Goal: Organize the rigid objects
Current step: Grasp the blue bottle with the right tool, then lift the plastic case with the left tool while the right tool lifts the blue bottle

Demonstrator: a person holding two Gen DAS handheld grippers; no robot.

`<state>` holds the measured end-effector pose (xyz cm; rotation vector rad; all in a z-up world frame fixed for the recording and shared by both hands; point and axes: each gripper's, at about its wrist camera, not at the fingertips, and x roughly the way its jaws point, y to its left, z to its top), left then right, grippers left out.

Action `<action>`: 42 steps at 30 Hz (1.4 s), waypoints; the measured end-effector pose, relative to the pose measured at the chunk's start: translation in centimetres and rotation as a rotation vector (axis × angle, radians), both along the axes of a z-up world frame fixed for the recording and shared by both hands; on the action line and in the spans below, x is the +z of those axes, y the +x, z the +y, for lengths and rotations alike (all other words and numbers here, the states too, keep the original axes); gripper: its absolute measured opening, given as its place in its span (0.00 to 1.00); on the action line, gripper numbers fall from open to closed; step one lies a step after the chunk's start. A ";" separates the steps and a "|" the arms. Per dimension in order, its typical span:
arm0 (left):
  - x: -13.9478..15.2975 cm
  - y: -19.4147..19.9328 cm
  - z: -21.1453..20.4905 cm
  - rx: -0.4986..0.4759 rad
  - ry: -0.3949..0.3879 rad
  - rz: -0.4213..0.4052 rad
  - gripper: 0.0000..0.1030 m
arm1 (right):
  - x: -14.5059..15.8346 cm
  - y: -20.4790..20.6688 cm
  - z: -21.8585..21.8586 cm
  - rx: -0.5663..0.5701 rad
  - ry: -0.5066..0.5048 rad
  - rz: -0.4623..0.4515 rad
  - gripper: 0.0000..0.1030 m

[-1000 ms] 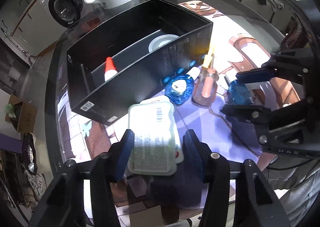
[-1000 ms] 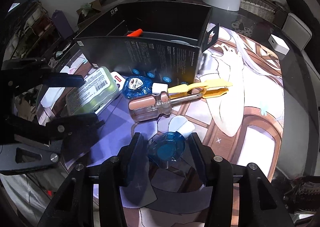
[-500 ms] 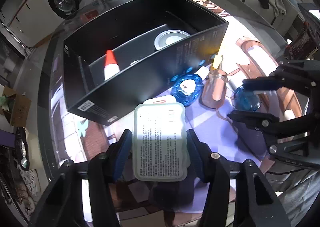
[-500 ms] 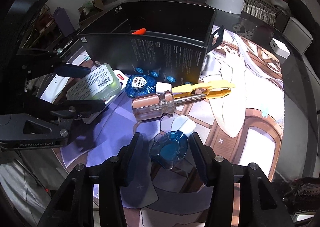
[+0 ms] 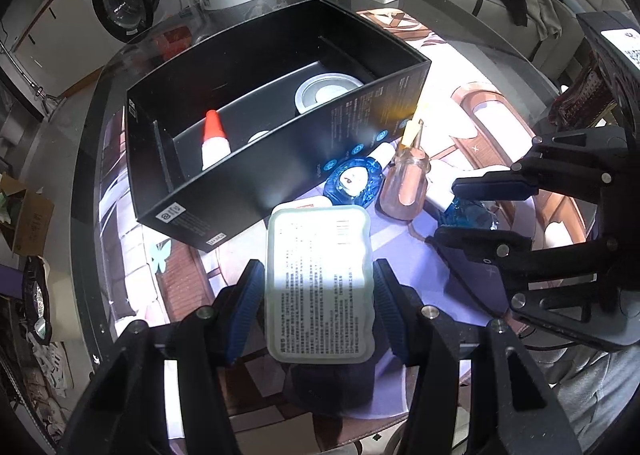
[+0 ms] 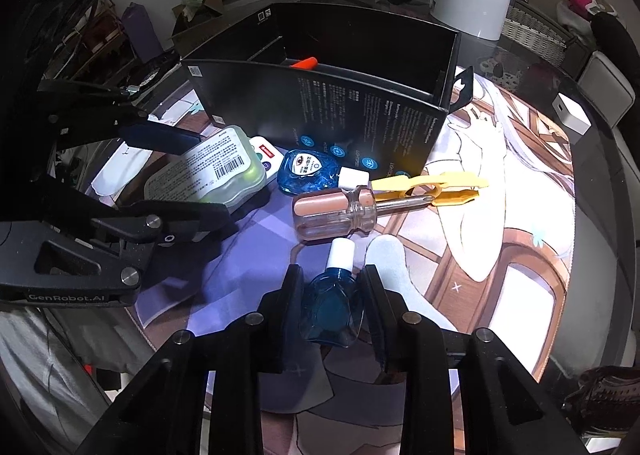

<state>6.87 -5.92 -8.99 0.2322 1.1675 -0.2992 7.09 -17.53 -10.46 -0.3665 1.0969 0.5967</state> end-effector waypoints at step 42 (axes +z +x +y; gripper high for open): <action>13.1 -5.6 2.9 0.096 -0.224 -0.682 0.53 | 13.6 -5.5 -3.2 -0.074 0.406 -0.700 0.29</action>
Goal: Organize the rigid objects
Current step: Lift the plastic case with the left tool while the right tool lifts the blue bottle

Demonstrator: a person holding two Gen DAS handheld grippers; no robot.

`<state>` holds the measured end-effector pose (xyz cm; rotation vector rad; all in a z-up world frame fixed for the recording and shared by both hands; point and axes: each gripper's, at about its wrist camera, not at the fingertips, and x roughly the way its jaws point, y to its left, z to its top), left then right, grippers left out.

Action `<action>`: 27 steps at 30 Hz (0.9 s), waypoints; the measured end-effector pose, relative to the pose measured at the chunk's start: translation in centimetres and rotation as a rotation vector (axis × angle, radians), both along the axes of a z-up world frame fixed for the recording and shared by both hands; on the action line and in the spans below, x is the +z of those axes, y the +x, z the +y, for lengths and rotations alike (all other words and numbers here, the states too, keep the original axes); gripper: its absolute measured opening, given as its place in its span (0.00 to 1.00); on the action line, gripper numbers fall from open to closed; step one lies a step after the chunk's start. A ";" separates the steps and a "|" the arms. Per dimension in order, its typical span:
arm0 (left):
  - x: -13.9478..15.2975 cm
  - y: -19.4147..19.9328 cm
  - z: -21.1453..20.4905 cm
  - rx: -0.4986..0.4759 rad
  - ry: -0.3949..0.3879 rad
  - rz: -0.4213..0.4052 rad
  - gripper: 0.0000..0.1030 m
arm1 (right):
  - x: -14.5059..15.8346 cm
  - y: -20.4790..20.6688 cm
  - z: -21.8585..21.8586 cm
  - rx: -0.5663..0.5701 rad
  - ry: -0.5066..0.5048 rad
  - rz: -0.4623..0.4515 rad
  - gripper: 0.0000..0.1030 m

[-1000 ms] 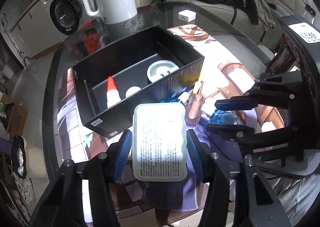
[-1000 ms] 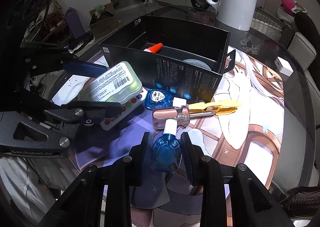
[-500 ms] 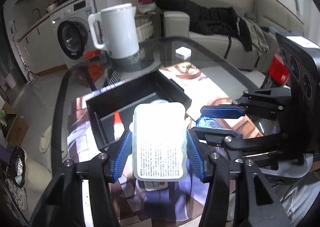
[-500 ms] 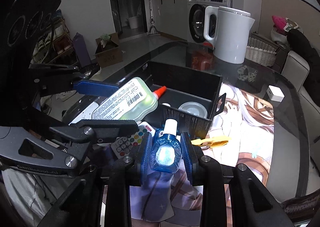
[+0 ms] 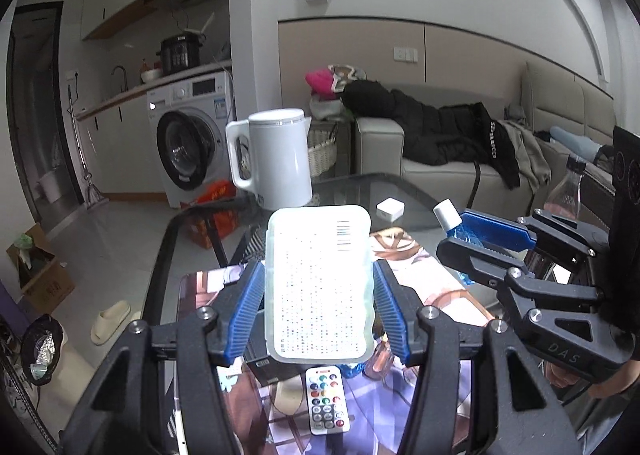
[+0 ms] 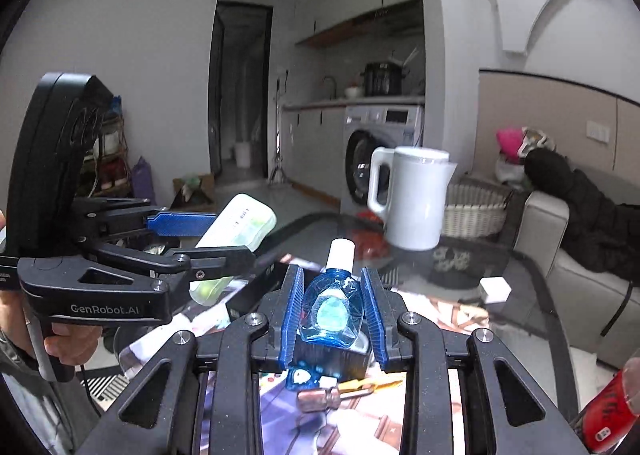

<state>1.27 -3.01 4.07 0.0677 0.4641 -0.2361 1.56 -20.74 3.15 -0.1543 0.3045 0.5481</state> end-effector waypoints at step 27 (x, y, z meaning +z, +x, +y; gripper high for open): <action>1.6 1.5 -0.2 0.039 0.028 -0.149 0.53 | 1.2 2.3 1.3 -0.003 0.019 -0.065 0.29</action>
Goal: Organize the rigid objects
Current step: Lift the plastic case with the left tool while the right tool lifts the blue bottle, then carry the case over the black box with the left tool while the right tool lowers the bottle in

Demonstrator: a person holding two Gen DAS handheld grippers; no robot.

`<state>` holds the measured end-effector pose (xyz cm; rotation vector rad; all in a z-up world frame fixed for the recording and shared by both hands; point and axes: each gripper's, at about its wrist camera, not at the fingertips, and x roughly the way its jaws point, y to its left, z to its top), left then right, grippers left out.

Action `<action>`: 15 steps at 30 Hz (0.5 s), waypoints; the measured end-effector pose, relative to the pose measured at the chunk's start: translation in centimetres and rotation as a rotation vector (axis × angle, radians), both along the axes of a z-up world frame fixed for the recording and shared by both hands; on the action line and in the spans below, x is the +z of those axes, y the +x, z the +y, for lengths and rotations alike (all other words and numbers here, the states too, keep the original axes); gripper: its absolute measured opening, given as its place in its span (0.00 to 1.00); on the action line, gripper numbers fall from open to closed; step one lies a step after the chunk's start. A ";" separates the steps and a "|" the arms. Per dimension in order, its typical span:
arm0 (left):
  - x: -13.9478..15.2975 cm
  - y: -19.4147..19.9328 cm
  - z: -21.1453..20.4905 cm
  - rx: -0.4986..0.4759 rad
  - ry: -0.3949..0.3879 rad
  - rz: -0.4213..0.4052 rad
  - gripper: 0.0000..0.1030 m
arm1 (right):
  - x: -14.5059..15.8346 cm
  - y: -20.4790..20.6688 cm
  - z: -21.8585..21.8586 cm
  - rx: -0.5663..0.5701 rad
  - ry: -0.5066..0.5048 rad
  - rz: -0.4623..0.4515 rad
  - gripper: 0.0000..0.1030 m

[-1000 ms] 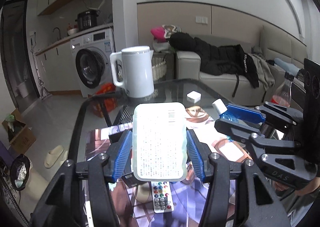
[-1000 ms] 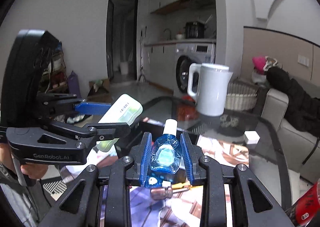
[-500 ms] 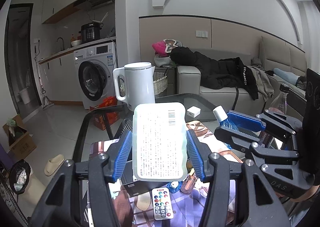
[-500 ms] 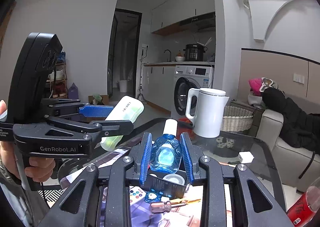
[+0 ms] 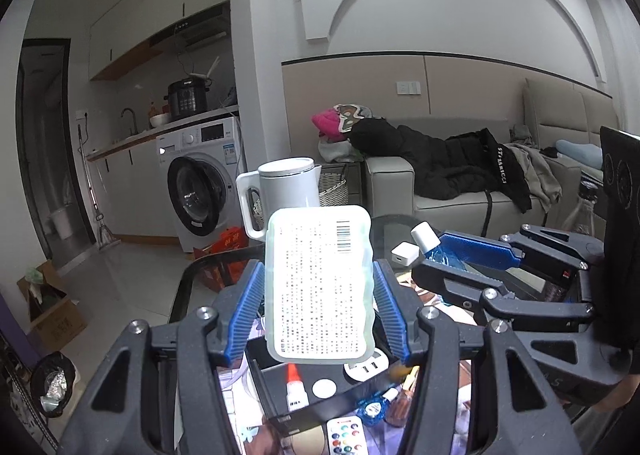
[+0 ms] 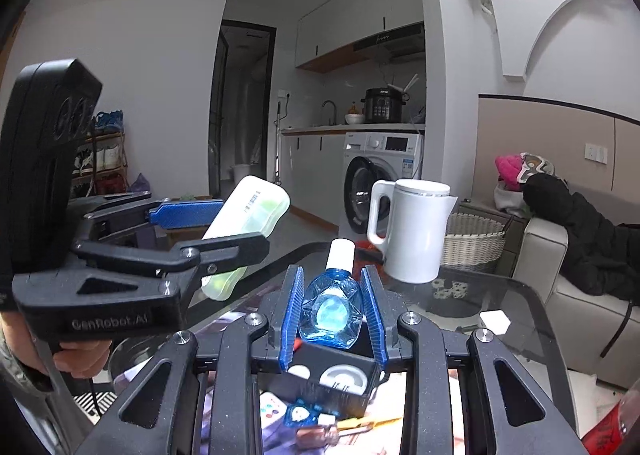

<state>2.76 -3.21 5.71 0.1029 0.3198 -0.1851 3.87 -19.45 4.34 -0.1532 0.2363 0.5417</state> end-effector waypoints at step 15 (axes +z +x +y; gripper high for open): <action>-0.3 5.5 3.2 0.109 -0.135 0.062 0.53 | -0.7 6.8 3.5 -0.040 0.004 0.040 0.29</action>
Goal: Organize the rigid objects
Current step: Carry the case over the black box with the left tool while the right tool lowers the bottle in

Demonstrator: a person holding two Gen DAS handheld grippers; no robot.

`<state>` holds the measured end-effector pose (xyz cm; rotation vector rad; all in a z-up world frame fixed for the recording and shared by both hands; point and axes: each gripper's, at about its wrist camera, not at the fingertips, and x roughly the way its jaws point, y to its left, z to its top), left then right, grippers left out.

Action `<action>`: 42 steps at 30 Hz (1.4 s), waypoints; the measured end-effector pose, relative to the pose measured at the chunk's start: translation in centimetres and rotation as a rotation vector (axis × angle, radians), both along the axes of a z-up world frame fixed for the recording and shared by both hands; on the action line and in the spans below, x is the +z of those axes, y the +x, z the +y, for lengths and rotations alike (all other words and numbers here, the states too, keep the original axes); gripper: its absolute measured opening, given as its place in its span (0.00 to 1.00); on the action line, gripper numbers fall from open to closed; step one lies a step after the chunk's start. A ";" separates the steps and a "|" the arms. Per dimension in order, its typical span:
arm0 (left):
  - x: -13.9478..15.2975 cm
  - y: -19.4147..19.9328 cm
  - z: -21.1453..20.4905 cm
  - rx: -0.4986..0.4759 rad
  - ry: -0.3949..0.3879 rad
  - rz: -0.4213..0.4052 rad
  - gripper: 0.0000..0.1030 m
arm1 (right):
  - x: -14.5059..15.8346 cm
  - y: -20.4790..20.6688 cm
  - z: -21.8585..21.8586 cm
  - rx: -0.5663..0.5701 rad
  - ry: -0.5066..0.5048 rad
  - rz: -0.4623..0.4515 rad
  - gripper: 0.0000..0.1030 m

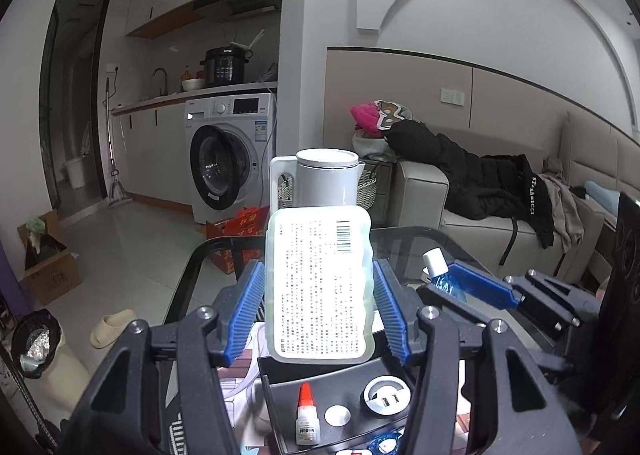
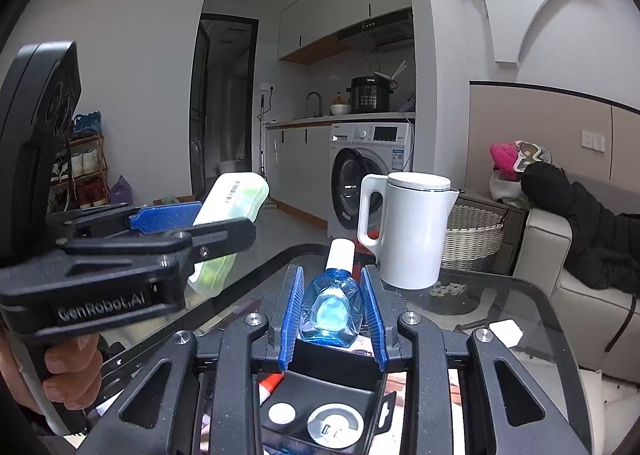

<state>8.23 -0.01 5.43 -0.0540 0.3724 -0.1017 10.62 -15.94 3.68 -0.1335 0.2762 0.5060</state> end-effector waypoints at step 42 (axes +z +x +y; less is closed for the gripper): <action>-4.2 4.6 -1.3 -0.036 0.047 0.294 0.53 | -2.9 3.6 1.6 -0.014 -0.103 0.235 0.29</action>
